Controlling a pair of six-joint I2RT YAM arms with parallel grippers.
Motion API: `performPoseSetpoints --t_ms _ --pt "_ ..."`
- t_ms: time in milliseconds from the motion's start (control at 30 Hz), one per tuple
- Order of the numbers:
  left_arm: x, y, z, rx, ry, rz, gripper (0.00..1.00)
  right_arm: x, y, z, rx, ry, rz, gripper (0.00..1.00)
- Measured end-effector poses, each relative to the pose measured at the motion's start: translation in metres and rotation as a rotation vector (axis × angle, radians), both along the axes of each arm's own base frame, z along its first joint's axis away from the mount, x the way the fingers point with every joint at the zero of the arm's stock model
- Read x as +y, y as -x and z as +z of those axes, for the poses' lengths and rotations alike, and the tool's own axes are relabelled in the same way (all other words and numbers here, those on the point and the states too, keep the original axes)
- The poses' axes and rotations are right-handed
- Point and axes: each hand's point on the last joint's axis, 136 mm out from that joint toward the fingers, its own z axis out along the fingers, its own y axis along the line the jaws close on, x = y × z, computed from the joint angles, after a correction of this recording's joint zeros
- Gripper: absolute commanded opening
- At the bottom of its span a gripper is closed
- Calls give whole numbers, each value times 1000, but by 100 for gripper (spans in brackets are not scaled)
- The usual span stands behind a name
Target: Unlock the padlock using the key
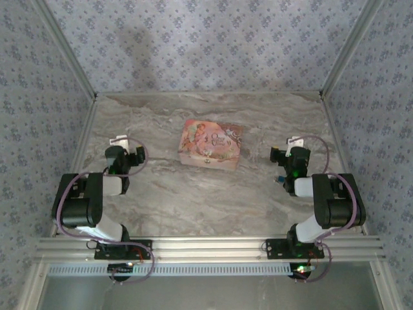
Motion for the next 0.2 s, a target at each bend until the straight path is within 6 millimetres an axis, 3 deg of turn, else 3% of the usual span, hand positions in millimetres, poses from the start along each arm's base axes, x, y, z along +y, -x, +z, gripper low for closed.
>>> performPoseSetpoints --t_ms 200 --pt "1 -1 4 -17 -12 16 98 0 0 0 -1 -11 13 100"
